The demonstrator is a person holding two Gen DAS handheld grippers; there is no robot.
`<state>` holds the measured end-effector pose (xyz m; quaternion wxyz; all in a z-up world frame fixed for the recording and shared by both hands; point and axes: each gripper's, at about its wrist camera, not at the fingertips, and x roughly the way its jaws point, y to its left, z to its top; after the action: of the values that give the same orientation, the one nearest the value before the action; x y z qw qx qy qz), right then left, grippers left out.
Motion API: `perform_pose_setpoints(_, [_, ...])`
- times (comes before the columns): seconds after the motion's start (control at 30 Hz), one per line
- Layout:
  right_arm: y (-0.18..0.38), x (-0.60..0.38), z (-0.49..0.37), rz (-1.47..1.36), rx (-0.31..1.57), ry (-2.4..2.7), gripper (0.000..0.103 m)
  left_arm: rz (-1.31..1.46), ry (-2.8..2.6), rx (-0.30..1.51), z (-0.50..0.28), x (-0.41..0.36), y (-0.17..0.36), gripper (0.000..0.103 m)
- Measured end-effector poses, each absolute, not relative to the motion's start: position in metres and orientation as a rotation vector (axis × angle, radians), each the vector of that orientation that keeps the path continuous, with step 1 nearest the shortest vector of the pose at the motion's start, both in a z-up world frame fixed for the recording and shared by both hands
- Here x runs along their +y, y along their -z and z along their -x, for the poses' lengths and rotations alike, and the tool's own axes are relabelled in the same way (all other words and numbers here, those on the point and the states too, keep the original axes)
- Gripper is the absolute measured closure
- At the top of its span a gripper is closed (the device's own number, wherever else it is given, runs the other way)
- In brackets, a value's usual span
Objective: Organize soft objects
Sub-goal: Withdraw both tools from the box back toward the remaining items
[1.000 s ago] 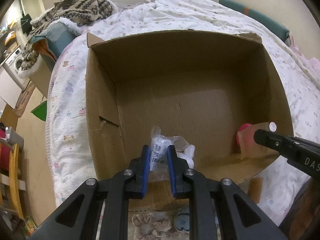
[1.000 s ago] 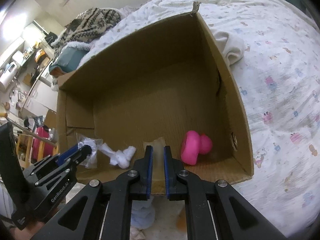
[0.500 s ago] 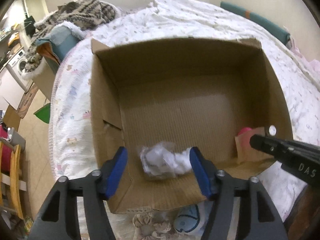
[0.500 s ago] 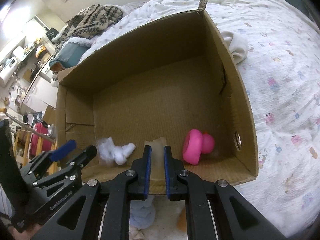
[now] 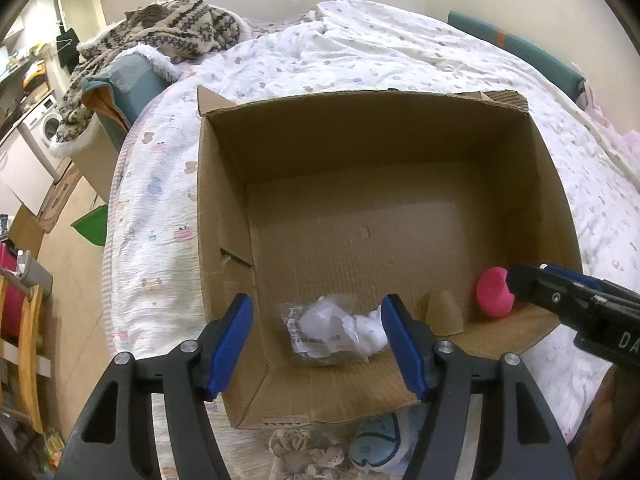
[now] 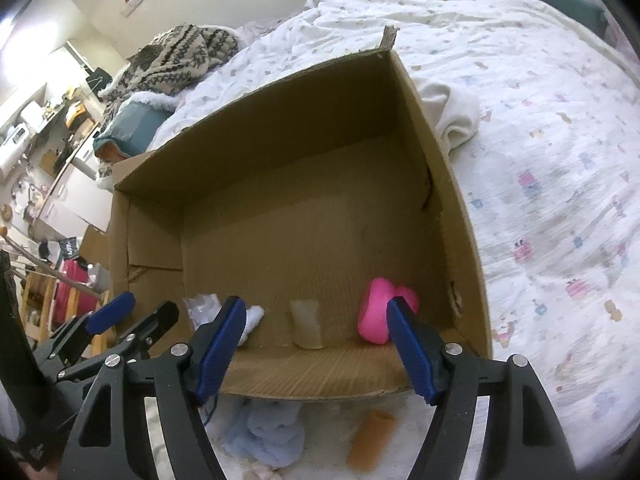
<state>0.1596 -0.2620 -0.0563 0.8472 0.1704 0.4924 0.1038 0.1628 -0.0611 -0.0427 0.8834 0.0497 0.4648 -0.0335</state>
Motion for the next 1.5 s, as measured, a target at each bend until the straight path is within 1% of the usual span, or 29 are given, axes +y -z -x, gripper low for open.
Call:
perform_pose_setpoints(0.4, [0.047, -0.262, -0.157, -0.335, 0.997, -0.229, 0.026, -0.089, 0.061, 0.965, -0.161, -0.058, 0.04, 0.039])
perform_pose_setpoints(0.7, [0.046, -0.262, -0.149, -0.335, 1.001, -0.227, 0.026, -0.073, 0.055, 0.954, -0.155, -0.055, 0.032, 0.039])
perform_pose_setpoints(1.03, [0.037, -0.262, -0.124, -0.322, 0.999, -0.245, 0.026, -0.06, 0.041, 0.929, -0.127, -0.045, 0.017, 0.039])
perform_pose_setpoints(1.5, [0.037, -0.257, -0.083, -0.316, 1.032, -0.261, 0.026, 0.035, 0.006, 0.961, -0.086, -0.016, 0.011, 0.039])
